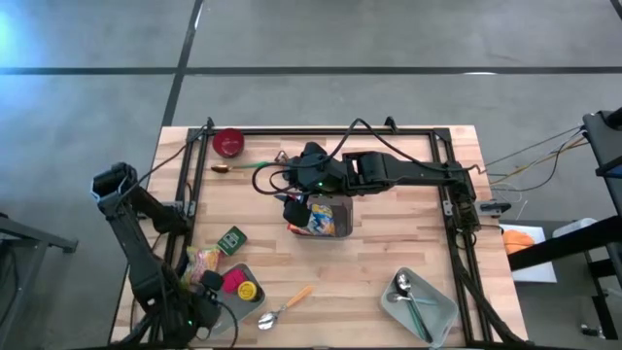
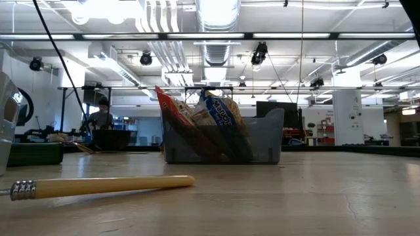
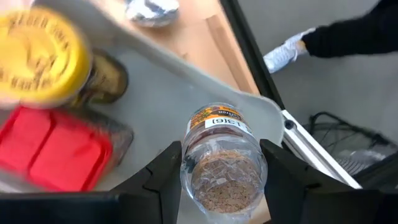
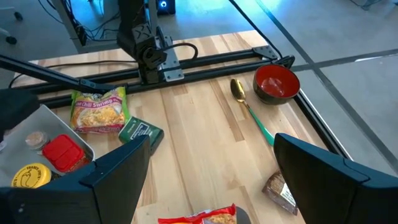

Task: Pick & Place Food Item
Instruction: Put the brown spice bottle into the left grey bin

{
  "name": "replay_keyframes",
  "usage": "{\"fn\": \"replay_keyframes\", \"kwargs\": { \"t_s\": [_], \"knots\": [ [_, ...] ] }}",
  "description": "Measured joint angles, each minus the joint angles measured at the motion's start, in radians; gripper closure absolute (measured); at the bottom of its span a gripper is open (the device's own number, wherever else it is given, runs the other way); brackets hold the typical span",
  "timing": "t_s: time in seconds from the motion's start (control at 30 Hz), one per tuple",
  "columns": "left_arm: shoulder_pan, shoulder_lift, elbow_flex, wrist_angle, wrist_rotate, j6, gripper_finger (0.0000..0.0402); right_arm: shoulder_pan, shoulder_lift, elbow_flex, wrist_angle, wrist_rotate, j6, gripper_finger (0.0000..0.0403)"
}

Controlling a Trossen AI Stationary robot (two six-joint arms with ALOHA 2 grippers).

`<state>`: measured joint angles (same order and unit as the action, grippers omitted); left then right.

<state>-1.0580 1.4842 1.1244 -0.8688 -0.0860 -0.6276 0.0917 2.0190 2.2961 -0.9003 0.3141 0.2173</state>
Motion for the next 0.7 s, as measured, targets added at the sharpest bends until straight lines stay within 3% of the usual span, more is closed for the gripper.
{"fn": "replay_keyframes", "kwargs": {
  "t_s": [0.37,0.7],
  "knots": [
    [-0.003,0.157,0.074,-0.076,0.060,0.241,0.0237,0.000,0.000,0.000,0.000,0.000,0.000,0.0064],
    [-0.003,0.164,0.067,-0.029,0.072,0.354,0.0237,0.000,0.000,0.000,0.000,0.000,0.000,0.0064]
  ]
}}
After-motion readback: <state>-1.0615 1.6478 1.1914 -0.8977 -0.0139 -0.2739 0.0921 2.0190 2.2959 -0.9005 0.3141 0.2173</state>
